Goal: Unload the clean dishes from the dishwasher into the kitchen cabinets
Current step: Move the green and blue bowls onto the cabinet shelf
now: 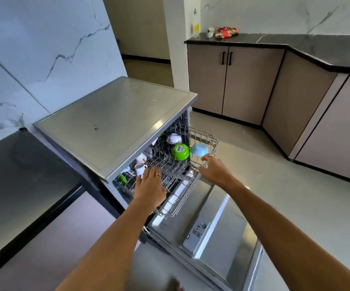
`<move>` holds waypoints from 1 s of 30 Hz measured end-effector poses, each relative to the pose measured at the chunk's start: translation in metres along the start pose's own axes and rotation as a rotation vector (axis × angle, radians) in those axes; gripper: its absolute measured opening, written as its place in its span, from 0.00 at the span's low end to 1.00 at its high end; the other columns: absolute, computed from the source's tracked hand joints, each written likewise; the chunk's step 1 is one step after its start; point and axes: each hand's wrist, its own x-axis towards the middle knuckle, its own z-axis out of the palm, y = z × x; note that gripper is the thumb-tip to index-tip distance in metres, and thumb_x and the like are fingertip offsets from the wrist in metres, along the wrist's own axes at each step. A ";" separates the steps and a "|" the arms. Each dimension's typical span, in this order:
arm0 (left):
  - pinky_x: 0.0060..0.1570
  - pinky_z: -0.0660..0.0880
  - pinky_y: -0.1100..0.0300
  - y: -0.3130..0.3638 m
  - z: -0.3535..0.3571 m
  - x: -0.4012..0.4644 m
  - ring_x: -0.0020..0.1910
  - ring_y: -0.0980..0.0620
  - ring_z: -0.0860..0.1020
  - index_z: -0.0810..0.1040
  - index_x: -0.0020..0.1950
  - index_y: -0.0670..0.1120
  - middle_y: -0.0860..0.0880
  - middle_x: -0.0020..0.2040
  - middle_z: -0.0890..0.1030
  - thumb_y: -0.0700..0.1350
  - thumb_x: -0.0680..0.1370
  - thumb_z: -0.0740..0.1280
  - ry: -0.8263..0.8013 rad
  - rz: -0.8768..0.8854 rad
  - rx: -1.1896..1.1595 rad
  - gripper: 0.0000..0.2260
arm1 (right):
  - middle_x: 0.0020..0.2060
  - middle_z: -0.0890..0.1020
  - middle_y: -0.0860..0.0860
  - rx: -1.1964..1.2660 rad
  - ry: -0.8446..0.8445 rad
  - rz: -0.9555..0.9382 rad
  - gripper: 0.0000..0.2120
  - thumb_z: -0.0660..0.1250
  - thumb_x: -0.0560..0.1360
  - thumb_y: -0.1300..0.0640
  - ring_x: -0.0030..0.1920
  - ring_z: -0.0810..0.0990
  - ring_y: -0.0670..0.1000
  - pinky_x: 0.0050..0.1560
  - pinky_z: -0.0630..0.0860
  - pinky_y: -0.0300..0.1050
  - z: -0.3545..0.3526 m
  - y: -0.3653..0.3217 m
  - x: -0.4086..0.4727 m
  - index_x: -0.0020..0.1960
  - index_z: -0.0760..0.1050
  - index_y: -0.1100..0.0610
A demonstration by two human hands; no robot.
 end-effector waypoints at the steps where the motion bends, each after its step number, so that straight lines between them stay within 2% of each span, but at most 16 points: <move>1: 0.74 0.48 0.45 0.003 0.002 0.009 0.77 0.46 0.48 0.53 0.77 0.44 0.47 0.78 0.52 0.49 0.80 0.60 -0.015 -0.013 -0.054 0.28 | 0.64 0.75 0.59 0.017 -0.007 0.005 0.20 0.60 0.78 0.61 0.64 0.73 0.57 0.55 0.68 0.40 0.005 0.002 0.008 0.69 0.67 0.63; 3: 0.74 0.53 0.43 0.009 0.014 0.047 0.76 0.45 0.54 0.59 0.74 0.43 0.46 0.77 0.56 0.49 0.79 0.61 -0.051 -0.033 -0.171 0.26 | 0.64 0.75 0.59 0.050 -0.017 0.040 0.19 0.60 0.78 0.60 0.64 0.73 0.57 0.55 0.68 0.40 0.020 0.012 0.037 0.68 0.67 0.63; 5: 0.73 0.56 0.41 0.015 0.028 0.084 0.75 0.43 0.56 0.60 0.73 0.42 0.45 0.76 0.57 0.48 0.79 0.61 -0.110 -0.044 -0.256 0.25 | 0.64 0.75 0.59 0.071 -0.044 0.073 0.19 0.60 0.78 0.59 0.64 0.73 0.57 0.60 0.69 0.42 0.037 0.025 0.061 0.68 0.68 0.62; 8: 0.72 0.58 0.41 0.022 0.056 0.155 0.74 0.40 0.58 0.55 0.76 0.43 0.43 0.75 0.58 0.48 0.78 0.62 -0.203 -0.061 -0.341 0.29 | 0.65 0.74 0.59 0.018 -0.115 0.077 0.19 0.60 0.79 0.58 0.65 0.73 0.57 0.64 0.68 0.46 0.064 0.048 0.109 0.68 0.67 0.62; 11: 0.70 0.62 0.43 0.021 0.080 0.221 0.72 0.40 0.62 0.51 0.77 0.45 0.42 0.75 0.59 0.50 0.77 0.65 -0.260 -0.085 -0.382 0.34 | 0.69 0.69 0.56 -0.060 -0.213 0.041 0.22 0.59 0.79 0.58 0.69 0.69 0.56 0.68 0.65 0.46 0.084 0.064 0.158 0.72 0.64 0.61; 13: 0.71 0.61 0.47 0.016 0.094 0.263 0.73 0.42 0.60 0.50 0.78 0.46 0.43 0.76 0.59 0.51 0.77 0.66 -0.241 -0.094 -0.330 0.35 | 0.69 0.68 0.56 -0.066 -0.232 0.049 0.23 0.60 0.78 0.58 0.69 0.69 0.57 0.68 0.67 0.48 0.097 0.073 0.197 0.72 0.63 0.59; 17: 0.68 0.63 0.49 0.005 0.114 0.330 0.71 0.41 0.64 0.52 0.77 0.45 0.42 0.74 0.63 0.53 0.75 0.68 -0.155 -0.105 -0.287 0.38 | 0.67 0.69 0.57 -0.115 -0.221 0.088 0.23 0.61 0.78 0.54 0.65 0.72 0.59 0.65 0.71 0.51 0.115 0.087 0.263 0.71 0.63 0.60; 20: 0.65 0.68 0.47 0.003 0.133 0.375 0.68 0.40 0.68 0.56 0.75 0.44 0.40 0.71 0.67 0.58 0.71 0.70 -0.117 -0.087 -0.223 0.39 | 0.68 0.67 0.59 -0.136 -0.159 0.142 0.26 0.61 0.78 0.54 0.68 0.68 0.60 0.68 0.68 0.51 0.120 0.098 0.309 0.73 0.59 0.61; 23: 0.68 0.64 0.45 0.011 0.155 0.406 0.71 0.39 0.64 0.51 0.77 0.44 0.38 0.73 0.62 0.62 0.70 0.70 -0.138 -0.073 -0.139 0.45 | 0.70 0.63 0.61 -0.128 -0.072 0.229 0.29 0.60 0.78 0.55 0.71 0.63 0.61 0.72 0.62 0.53 0.127 0.111 0.348 0.74 0.55 0.63; 25: 0.70 0.60 0.44 0.016 0.164 0.419 0.73 0.38 0.61 0.47 0.78 0.44 0.38 0.75 0.57 0.64 0.69 0.70 -0.154 -0.077 -0.105 0.49 | 0.69 0.62 0.61 -0.119 -0.059 0.288 0.31 0.60 0.78 0.53 0.71 0.62 0.61 0.72 0.63 0.55 0.133 0.116 0.365 0.75 0.52 0.64; 30: 0.67 0.64 0.45 0.021 0.181 0.431 0.71 0.35 0.63 0.43 0.78 0.47 0.37 0.76 0.52 0.63 0.66 0.73 -0.146 -0.078 -0.065 0.54 | 0.71 0.57 0.63 -0.034 -0.079 0.454 0.37 0.64 0.76 0.45 0.70 0.61 0.65 0.67 0.68 0.61 0.145 0.133 0.394 0.75 0.50 0.61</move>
